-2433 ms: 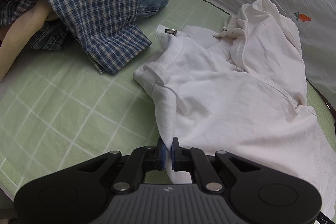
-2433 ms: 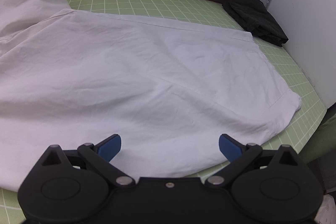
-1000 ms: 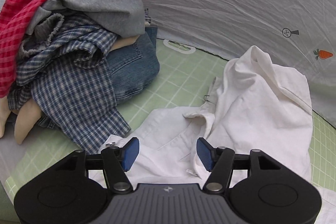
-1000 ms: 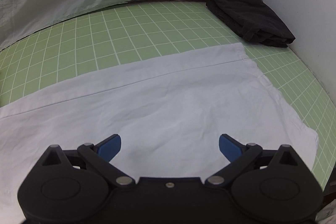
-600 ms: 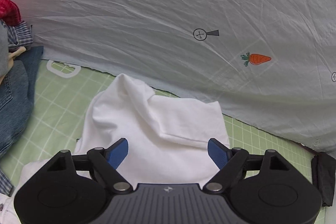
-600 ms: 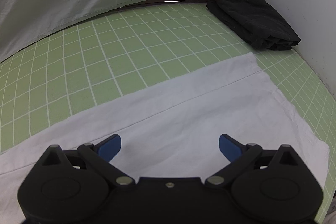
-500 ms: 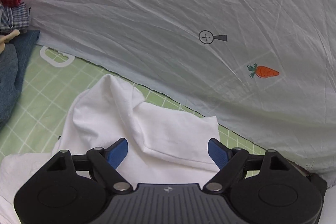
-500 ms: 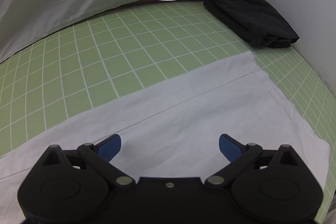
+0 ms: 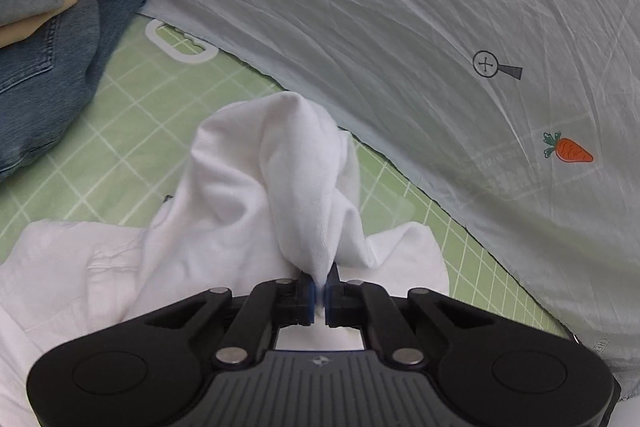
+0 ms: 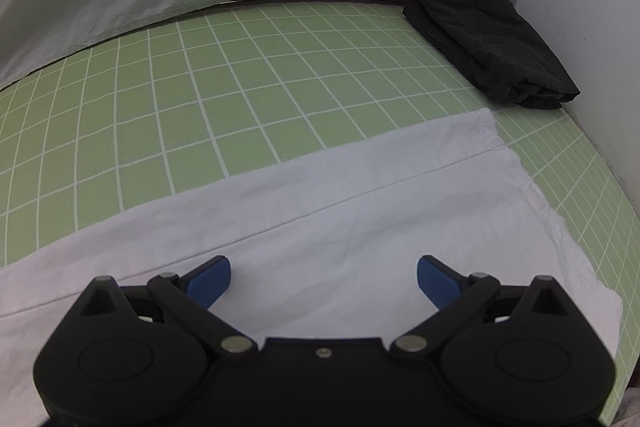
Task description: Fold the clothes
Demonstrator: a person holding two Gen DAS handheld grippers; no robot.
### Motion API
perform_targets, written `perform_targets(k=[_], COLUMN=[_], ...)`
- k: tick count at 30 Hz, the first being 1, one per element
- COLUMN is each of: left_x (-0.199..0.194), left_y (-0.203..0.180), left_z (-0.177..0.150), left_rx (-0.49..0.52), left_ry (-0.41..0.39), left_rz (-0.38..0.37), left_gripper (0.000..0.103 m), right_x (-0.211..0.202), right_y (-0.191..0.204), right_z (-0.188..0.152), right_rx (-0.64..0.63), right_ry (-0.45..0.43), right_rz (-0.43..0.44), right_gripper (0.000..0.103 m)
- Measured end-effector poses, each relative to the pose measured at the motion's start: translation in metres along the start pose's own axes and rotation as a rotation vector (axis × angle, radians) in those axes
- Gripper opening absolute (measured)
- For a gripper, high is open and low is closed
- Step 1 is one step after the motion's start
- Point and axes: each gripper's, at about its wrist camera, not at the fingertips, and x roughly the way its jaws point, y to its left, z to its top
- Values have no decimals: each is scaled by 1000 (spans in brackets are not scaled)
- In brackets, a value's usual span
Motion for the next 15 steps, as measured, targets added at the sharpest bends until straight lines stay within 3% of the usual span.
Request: perform_targets(k=[5,9,12,15], left_x=[-63,-70,-66,-62], left_y=[75,121,132,125], left_z=[-22,-41,-51,-47], left_rx=[-52,-143,-189,-137], left_ry=[-66,-29,-18,-21], left_rz=[105,142,127,140], left_gripper=[5,6,6,6], right_x=[-14,-30,-48,-69], right_y=[9,32,60,92], right_z=[1,6,12,19], right_rx=[-30,-79,-134,-185], right_ry=[-34,-69,-110,-156], right_rz=[33,109,188,288], right_gripper=[101,101,100,99])
